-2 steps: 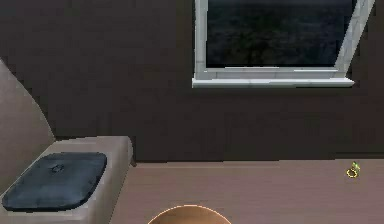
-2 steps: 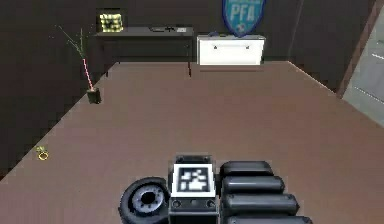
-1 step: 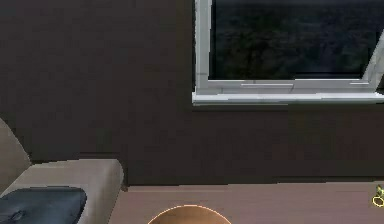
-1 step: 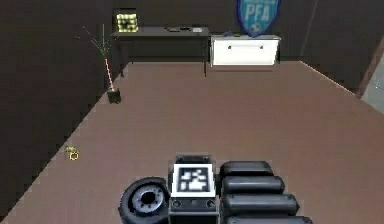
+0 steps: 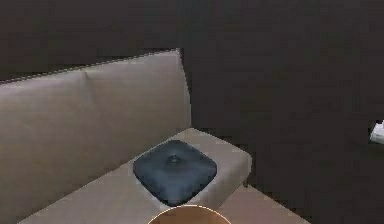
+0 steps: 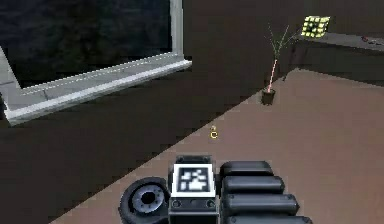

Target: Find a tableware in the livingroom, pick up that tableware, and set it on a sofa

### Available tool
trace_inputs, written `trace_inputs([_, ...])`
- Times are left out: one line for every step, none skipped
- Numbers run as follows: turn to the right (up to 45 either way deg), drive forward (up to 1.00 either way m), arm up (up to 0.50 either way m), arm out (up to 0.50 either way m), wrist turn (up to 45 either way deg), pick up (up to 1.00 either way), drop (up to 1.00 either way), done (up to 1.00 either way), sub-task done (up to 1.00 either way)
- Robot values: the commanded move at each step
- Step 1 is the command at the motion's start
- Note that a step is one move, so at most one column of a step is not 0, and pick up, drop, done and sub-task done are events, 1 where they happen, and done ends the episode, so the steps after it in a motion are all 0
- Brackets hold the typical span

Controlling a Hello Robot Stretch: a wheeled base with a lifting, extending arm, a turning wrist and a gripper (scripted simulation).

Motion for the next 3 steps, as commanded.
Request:
trace_inputs([-45.0,0.00,0.00,0.00,0.0,0.00,0.00,0.00,0.00])
trace_inputs([-45.0,0.00,0.00,0.00,0.0,0.00,0.00,0.00,0.00])
trace_inputs([-39.0,0.00,0.00,0.00,0.0,0.00,0.00,0.00,0.00])
